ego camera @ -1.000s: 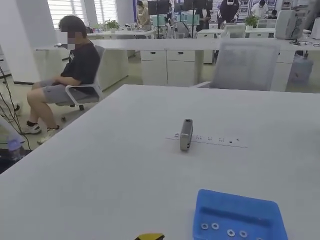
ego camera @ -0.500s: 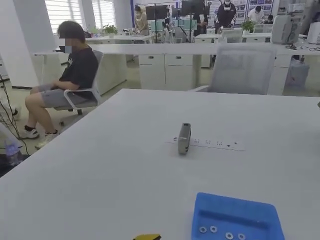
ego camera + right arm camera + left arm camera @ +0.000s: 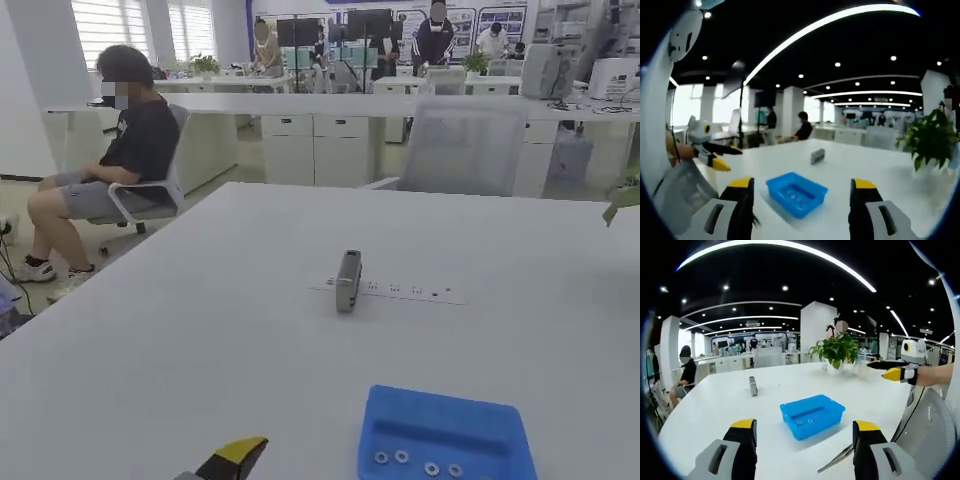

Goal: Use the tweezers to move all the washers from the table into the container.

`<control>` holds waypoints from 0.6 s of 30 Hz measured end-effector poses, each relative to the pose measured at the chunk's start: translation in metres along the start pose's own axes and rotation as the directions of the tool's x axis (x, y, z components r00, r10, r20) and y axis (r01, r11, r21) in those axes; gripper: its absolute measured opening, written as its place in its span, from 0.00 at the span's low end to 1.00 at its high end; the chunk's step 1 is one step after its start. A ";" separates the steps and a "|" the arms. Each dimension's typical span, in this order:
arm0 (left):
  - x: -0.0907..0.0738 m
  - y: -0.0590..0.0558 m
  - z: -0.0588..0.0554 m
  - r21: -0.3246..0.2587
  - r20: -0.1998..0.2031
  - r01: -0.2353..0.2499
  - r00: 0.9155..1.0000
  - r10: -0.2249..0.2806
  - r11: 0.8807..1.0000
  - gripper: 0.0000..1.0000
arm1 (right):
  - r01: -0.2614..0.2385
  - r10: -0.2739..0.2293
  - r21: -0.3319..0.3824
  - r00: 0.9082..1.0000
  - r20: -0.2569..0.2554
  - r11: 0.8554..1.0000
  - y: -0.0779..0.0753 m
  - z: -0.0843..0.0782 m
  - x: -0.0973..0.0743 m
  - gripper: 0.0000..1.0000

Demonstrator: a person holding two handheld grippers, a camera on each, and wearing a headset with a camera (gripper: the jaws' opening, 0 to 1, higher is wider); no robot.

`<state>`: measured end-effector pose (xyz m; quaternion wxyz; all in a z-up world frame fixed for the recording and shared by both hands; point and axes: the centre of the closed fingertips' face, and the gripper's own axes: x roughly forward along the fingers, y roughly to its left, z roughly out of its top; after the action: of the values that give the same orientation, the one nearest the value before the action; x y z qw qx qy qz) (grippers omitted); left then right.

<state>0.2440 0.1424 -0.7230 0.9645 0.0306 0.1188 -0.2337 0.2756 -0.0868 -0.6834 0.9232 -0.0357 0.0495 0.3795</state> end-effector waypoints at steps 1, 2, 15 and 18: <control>-0.001 0.003 0.001 0.003 0.006 -0.015 1.000 0.015 1.000 0.82 | 0.044 -0.044 0.003 0.999 0.009 0.999 -0.008 0.001 -0.009 0.81; -0.001 0.004 0.002 0.002 0.011 -0.022 1.000 0.022 1.000 0.83 | 0.072 -0.072 0.000 0.997 0.015 0.997 -0.013 0.002 -0.015 0.85; -0.001 0.010 0.010 -0.071 0.068 -0.049 0.996 0.053 0.996 0.93 | 0.204 -0.207 0.063 0.977 0.048 0.977 -0.035 -0.009 -0.031 0.99; 0.000 0.012 0.009 -0.103 0.069 -0.044 0.996 0.052 0.994 0.95 | 0.188 -0.189 0.021 0.981 0.053 0.982 -0.030 -0.007 -0.029 0.99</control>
<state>0.2515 0.1514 -0.7138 0.9738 -0.0240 0.0954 -0.2050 0.2752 -0.1290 -0.6863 0.9562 -0.0226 0.0235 0.2909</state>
